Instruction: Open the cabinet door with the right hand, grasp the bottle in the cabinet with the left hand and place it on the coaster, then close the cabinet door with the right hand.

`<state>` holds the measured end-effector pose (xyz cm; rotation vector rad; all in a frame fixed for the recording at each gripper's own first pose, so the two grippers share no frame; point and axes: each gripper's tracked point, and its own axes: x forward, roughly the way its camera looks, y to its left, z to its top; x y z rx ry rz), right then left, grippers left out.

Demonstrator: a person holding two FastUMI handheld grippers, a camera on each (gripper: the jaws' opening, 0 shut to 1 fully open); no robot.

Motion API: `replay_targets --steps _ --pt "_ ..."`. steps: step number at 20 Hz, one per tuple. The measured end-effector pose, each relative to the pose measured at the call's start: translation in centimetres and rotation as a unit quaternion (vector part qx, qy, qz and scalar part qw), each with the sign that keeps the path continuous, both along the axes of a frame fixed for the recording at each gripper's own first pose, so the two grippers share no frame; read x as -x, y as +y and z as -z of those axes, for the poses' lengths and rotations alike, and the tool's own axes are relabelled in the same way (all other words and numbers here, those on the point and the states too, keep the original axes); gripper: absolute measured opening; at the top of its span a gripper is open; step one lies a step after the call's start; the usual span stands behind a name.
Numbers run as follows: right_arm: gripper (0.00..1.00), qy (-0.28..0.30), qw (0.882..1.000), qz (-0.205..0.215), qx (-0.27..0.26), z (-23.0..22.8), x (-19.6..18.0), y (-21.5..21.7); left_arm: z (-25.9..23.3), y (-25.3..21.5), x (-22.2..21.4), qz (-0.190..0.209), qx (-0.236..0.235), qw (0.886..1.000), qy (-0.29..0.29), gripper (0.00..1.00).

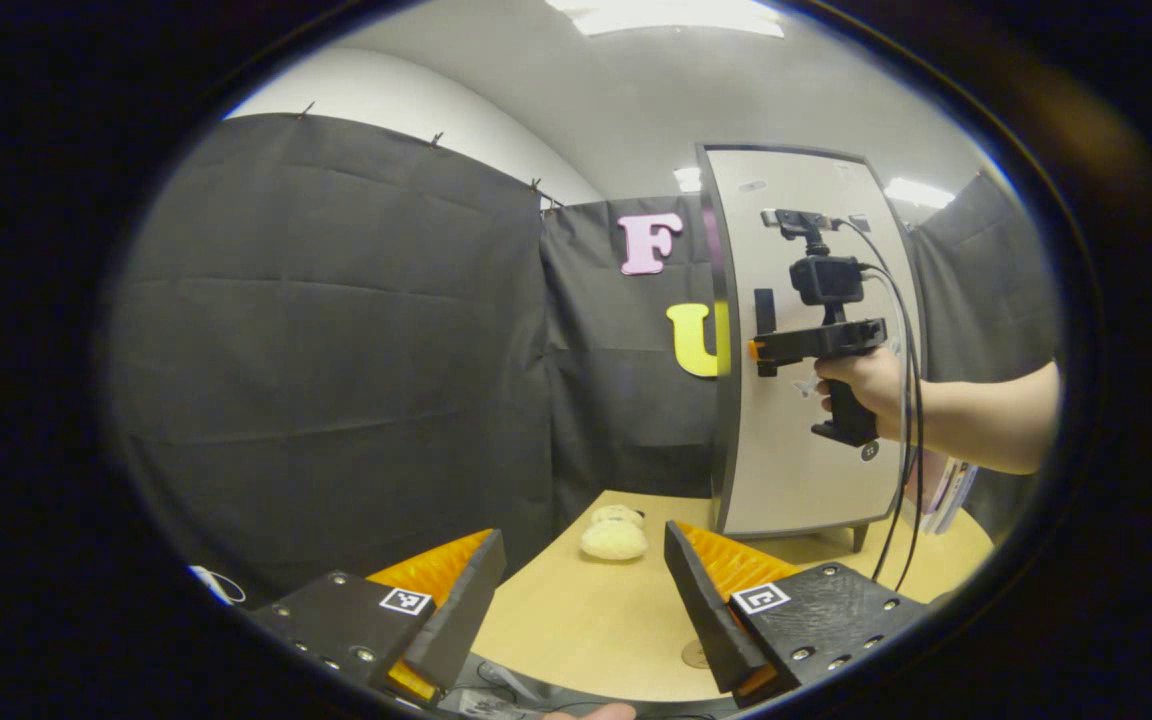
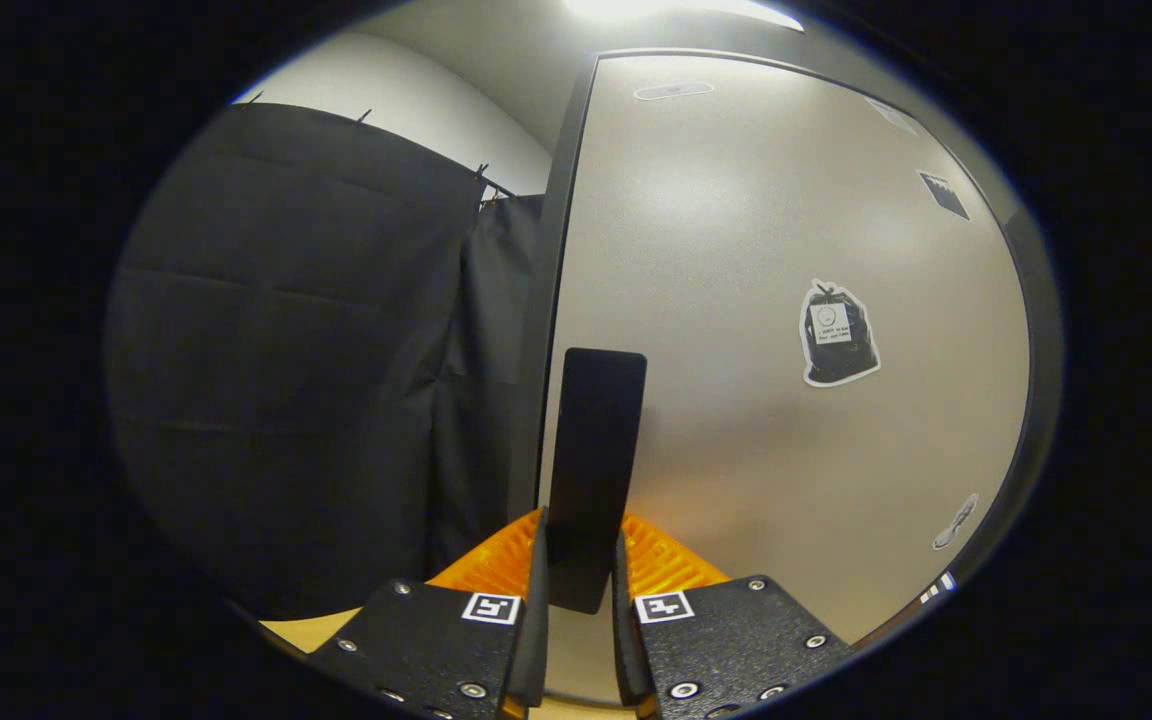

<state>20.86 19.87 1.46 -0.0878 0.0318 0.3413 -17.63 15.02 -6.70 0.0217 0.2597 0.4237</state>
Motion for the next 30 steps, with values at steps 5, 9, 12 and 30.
replay_targets --steps 5,9,12,30 --pt "0.24 0.008 1.0 -0.016 0.007 0.1 0.3 0.0 0.7 0.0 0.0 0.005 0.015 1.0 -0.004 0.93" --pt "0.24 0.009 0.999 -0.041 0.012 -0.1 2.1 0.0 1.4 0.3 -0.3 0.011 0.026 1.0 -0.001 0.93" --pt "0.24 0.011 0.998 -0.059 0.013 -0.2 3.4 -0.3 1.8 0.3 -1.0 0.025 0.039 0.999 0.0 0.93" --pt "0.24 0.021 0.994 -0.103 0.005 -0.7 9.9 -4.2 2.4 -2.3 -9.7 0.151 0.045 0.987 -0.015 0.96"
